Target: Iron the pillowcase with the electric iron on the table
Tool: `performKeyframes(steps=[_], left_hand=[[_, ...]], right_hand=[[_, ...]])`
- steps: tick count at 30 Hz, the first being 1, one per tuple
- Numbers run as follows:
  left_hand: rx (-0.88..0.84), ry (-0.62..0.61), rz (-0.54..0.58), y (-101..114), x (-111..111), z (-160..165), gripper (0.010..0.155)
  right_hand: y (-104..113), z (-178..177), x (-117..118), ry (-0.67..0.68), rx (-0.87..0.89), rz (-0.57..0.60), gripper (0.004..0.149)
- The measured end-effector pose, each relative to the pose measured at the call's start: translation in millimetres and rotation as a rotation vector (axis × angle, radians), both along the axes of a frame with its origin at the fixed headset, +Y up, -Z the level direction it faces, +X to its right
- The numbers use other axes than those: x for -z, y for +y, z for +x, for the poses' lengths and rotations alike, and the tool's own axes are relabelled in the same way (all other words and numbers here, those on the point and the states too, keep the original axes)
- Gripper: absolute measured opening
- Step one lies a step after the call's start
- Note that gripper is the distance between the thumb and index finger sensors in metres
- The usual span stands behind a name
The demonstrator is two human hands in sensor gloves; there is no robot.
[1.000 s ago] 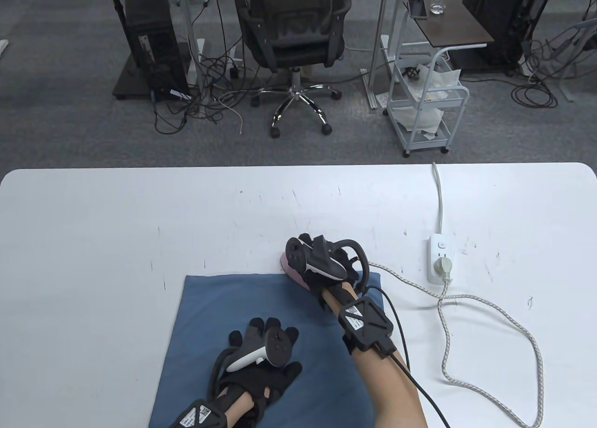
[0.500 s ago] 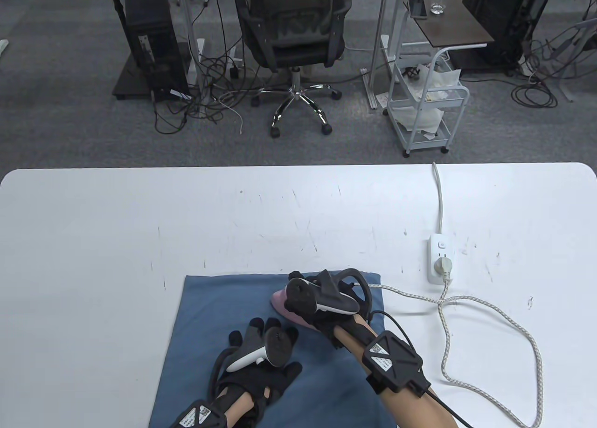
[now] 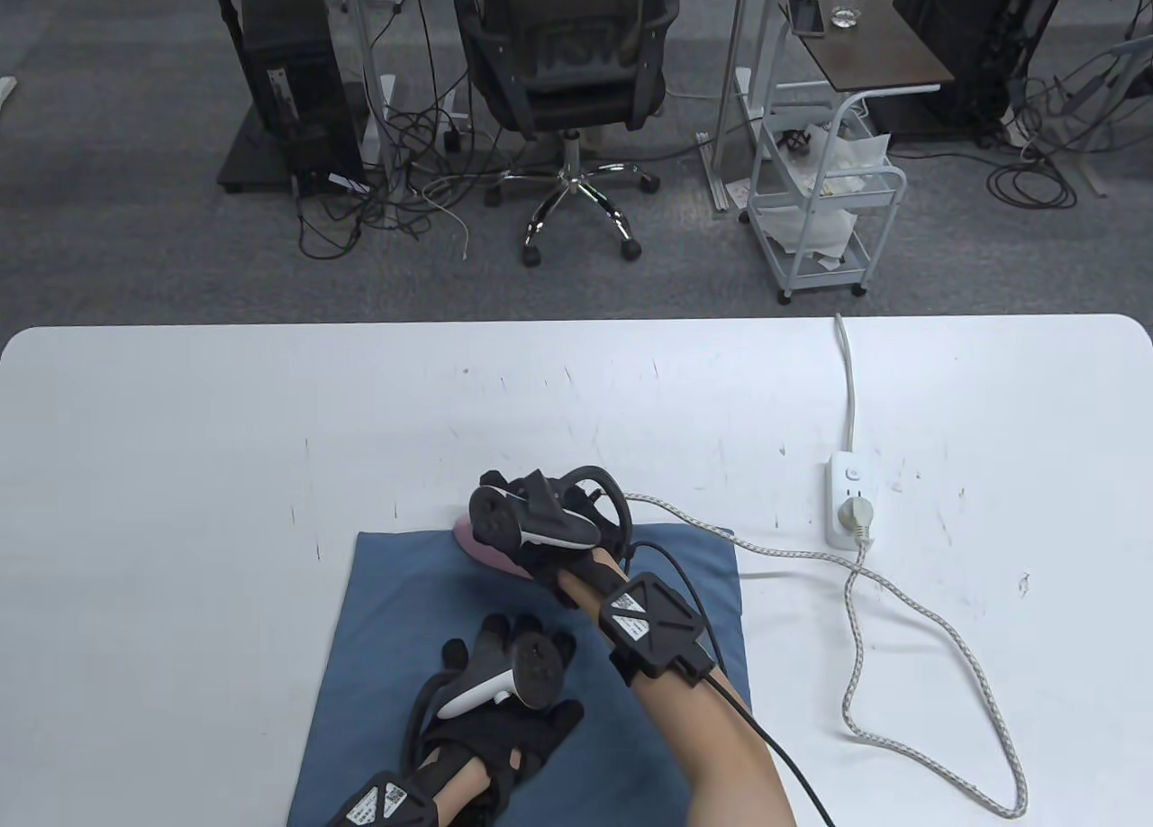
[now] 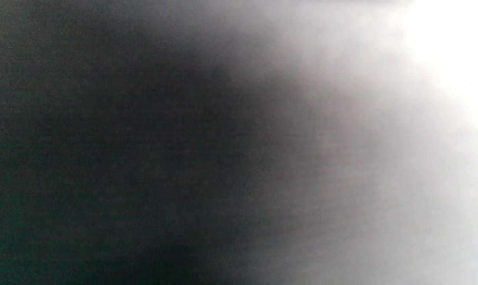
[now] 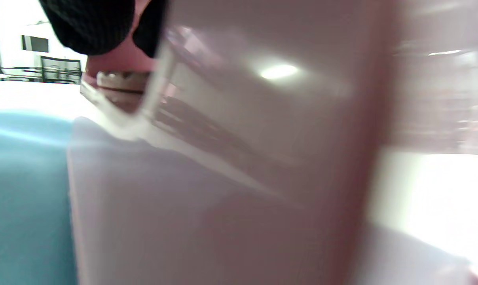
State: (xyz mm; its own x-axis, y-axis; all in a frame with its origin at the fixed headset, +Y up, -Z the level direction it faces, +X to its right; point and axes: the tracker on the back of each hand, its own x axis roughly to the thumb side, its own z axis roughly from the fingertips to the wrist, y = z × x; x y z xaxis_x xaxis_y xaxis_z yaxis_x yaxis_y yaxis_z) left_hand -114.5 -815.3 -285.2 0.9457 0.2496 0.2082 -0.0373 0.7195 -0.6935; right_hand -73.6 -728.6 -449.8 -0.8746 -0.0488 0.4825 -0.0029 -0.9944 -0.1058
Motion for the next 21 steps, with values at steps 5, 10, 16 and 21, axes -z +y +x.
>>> performKeyframes(steps=[5,10,16,21], left_hand=[[0.000,-0.001,0.000,0,0,0,0.076],[0.000,-0.001,0.000,0,0,0,0.076],[0.000,-0.001,0.000,0,0,0,0.076],[0.000,-0.003,0.001,0,0,0,0.076]], right_hand=[[3,-7,17,-0.025,0.030,-0.046,0.066],[14,11,-7,0.068,0.124,-0.059,0.067],[14,35,-45,0.152,0.003,-0.030,0.067],[2,23,-41,0.170,0.014,-0.056,0.067]])
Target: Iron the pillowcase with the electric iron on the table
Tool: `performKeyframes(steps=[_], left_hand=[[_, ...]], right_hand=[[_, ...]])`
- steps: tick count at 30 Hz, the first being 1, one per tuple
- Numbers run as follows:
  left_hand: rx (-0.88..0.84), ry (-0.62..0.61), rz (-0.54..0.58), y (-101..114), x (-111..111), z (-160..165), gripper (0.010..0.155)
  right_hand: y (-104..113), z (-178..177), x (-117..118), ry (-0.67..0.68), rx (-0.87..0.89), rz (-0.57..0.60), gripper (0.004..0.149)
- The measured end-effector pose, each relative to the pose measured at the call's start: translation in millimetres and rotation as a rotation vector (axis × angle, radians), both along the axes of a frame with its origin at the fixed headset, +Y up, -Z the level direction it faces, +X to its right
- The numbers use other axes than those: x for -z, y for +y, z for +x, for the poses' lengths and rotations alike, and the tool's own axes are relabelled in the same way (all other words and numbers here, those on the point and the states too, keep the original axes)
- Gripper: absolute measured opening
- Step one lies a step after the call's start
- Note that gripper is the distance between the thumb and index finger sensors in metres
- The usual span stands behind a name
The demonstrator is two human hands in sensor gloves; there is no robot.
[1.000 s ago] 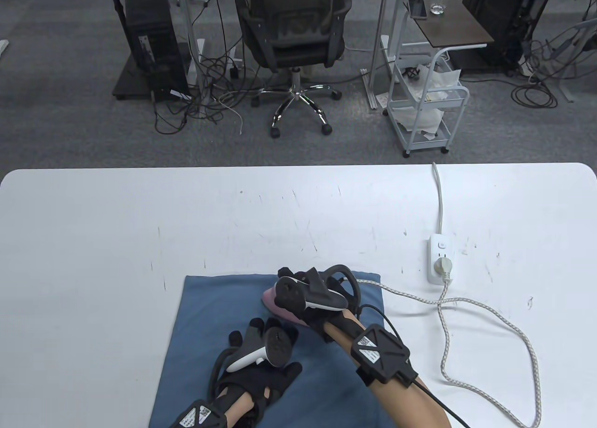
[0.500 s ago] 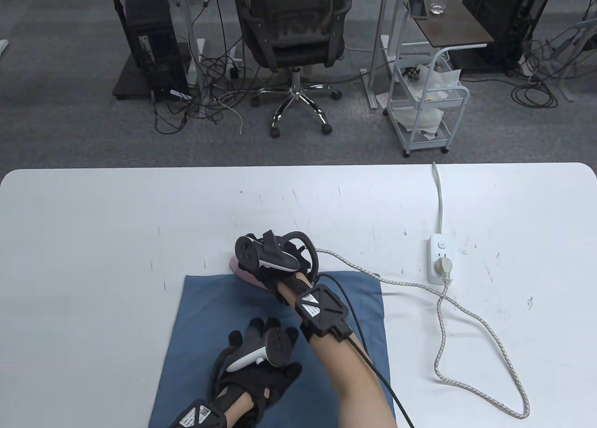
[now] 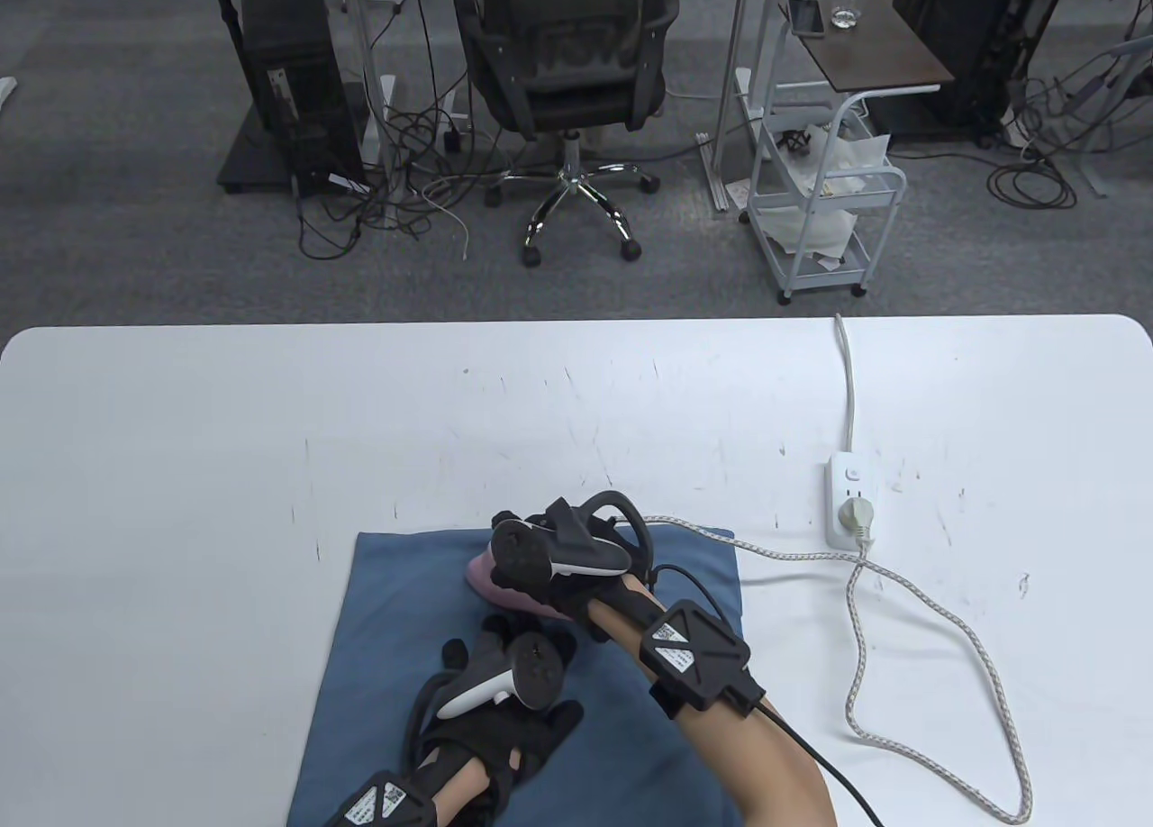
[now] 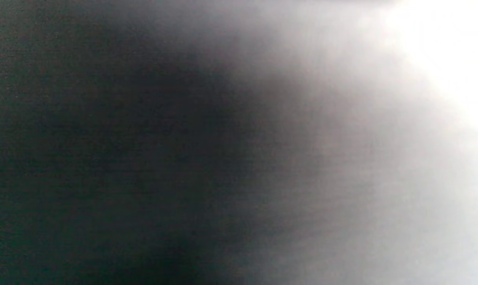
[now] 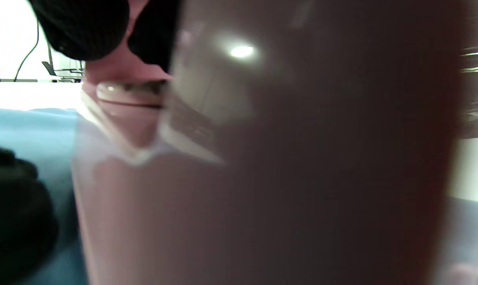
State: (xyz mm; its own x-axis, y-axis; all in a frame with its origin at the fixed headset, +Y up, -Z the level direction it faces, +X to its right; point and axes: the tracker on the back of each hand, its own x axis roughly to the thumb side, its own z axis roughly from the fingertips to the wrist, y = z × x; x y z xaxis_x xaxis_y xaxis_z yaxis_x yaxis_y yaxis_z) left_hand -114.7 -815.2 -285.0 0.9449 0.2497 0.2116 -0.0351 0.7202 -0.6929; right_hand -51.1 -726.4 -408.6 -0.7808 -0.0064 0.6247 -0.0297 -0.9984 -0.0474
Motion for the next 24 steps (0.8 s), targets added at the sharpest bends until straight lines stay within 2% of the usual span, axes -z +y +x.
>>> performKeyframes(steps=[6,11,17,24], left_hand=[[0.000,0.000,0.000,0,0,0,0.076],[0.001,-0.001,0.000,0,0,0,0.076],[0.000,-0.001,0.000,-1,0,0,0.076],[0.000,0.000,0.000,-1,0,1,0.076]], right_hand=[[-1,-46,26,0.011,0.022,0.021,0.067],[-1,-68,41,-0.056,0.001,0.024,0.067],[0,-62,40,-0.074,-0.038,0.016,0.068],[2,-19,35,-0.137,-0.061,0.012,0.069]])
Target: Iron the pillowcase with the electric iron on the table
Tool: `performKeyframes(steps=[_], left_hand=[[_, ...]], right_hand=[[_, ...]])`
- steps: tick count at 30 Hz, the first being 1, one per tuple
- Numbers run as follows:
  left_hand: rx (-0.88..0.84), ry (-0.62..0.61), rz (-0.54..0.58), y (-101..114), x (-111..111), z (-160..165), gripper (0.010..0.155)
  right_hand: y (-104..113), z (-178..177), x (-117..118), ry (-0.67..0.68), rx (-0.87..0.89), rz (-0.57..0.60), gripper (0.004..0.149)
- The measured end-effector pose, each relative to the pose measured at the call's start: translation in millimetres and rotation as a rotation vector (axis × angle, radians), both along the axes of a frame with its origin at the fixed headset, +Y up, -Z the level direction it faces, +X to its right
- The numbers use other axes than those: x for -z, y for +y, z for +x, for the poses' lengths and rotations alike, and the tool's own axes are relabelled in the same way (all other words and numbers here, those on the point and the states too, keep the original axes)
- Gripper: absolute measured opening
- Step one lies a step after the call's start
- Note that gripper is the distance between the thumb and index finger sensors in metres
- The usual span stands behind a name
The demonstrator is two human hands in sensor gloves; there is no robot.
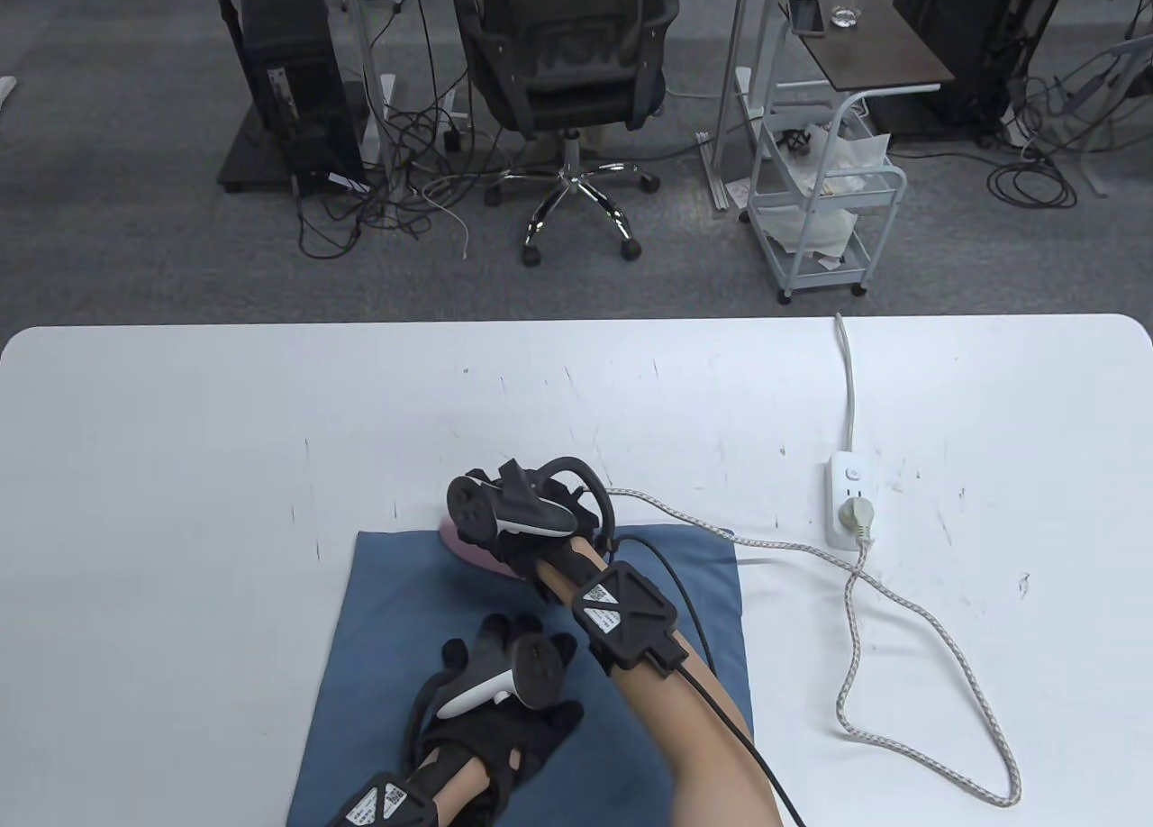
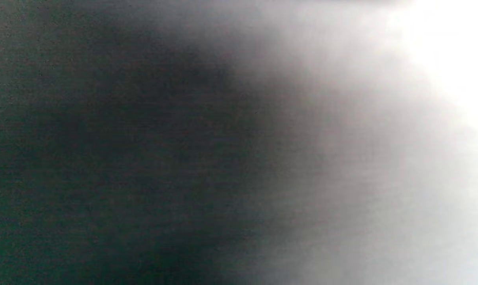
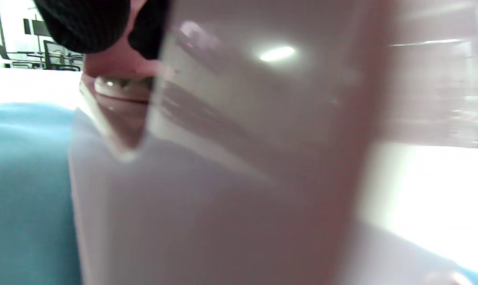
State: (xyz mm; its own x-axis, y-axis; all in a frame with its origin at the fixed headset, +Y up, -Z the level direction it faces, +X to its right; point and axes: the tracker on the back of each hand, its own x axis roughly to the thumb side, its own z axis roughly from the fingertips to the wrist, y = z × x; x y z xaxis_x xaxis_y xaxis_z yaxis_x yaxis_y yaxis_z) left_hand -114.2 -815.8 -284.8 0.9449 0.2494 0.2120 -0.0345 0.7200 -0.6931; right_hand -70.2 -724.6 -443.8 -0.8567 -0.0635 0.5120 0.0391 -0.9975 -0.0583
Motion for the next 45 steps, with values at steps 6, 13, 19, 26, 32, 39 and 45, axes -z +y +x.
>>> performKeyframes(steps=[6,13,19,26,32,39,45], left_hand=[[0.001,-0.001,0.000,0,0,0,0.076],[0.001,-0.001,0.001,0,0,0,0.076],[0.002,-0.001,0.001,0,0,0,0.076],[0.002,-0.001,0.001,0,1,-1,0.076],[0.002,-0.001,0.001,0,1,-1,0.076],[-0.006,0.003,0.019,2,1,-1,0.076],[-0.025,0.007,0.168,32,10,-5,0.076]], right_hand=[[0,54,-10,-0.080,-0.007,0.018,0.069],[1,113,-16,-0.198,-0.015,0.013,0.070],[2,161,-19,-0.291,-0.012,0.001,0.070],[5,207,-25,-0.381,-0.030,-0.001,0.070],[5,224,-28,-0.424,0.001,-0.007,0.069],[30,226,-36,-0.464,0.057,-0.092,0.065],[68,242,-52,-0.496,0.270,-0.238,0.063]])
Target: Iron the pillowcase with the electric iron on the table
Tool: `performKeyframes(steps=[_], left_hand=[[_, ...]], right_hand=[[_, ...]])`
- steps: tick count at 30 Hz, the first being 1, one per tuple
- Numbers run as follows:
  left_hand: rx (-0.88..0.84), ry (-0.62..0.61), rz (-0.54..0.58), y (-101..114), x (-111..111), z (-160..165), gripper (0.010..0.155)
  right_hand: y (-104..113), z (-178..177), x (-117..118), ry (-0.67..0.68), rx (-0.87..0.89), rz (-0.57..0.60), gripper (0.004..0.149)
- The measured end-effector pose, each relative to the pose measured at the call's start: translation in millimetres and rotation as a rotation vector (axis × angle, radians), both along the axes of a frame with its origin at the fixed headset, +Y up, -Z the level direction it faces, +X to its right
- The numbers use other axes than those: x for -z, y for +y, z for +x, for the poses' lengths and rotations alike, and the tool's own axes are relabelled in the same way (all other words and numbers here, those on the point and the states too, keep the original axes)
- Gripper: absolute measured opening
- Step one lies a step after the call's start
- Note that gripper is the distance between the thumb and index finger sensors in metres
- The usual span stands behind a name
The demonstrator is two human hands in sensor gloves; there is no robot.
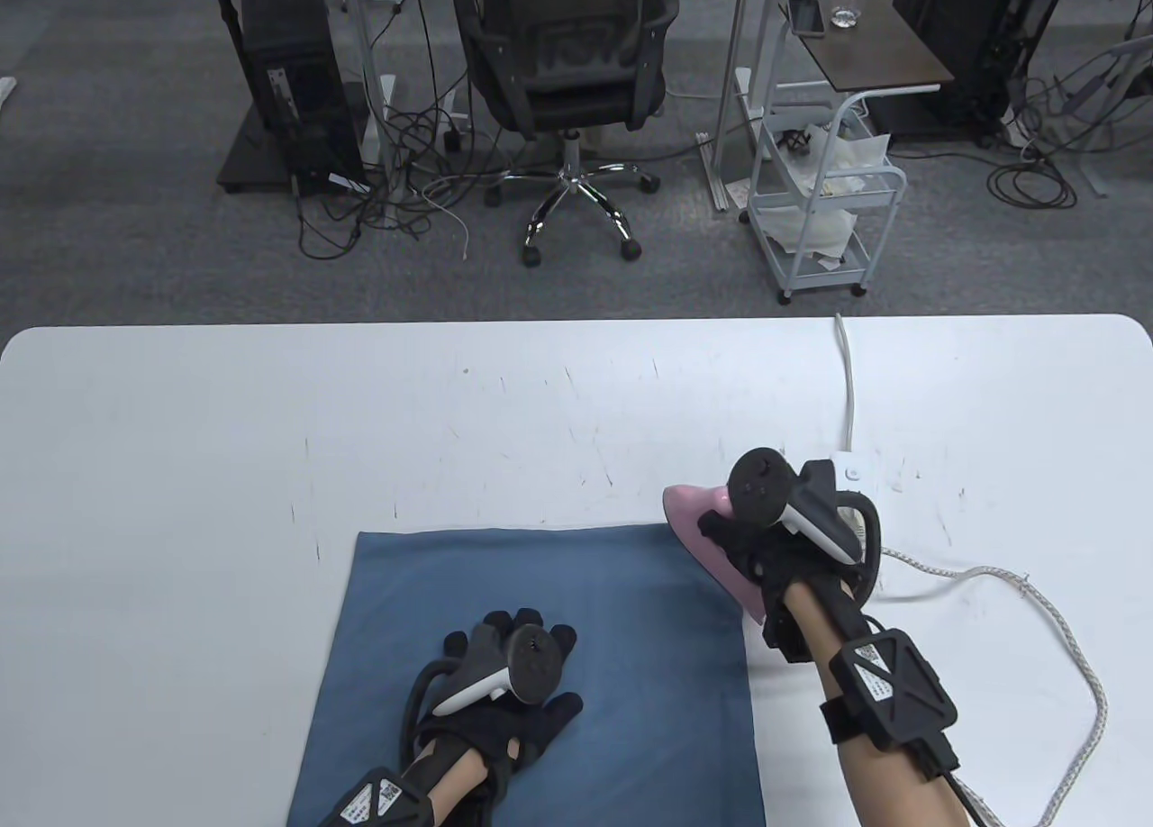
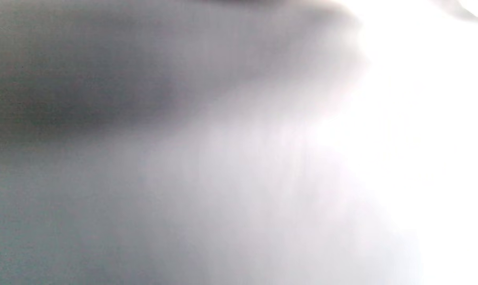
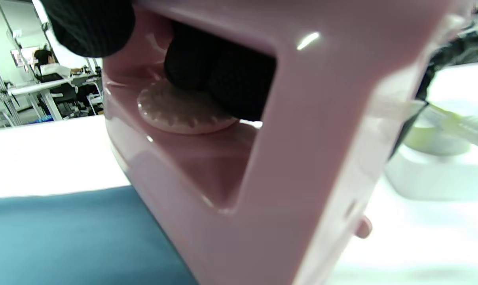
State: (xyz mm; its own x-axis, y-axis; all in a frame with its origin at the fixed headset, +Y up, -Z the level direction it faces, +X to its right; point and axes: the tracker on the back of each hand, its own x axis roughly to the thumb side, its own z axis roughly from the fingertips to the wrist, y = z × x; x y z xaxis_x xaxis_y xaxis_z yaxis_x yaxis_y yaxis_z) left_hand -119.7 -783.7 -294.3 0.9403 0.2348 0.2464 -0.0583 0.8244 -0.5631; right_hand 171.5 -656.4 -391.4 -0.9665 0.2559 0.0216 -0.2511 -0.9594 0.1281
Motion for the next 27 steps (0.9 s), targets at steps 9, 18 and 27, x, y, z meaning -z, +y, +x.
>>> performKeyframes(steps=[9,18,27], left_hand=[[-0.081,0.103,0.424,111,9,-39,0.075],[-0.091,0.136,0.491,133,2,-60,0.076],[-0.128,0.135,0.469,134,1,-63,0.076]], right_hand=[[25,35,-26,-0.018,0.350,-0.086,0.061],[30,71,-47,-0.089,0.559,-0.021,0.061],[36,150,-77,-0.431,0.643,0.285,0.060]])
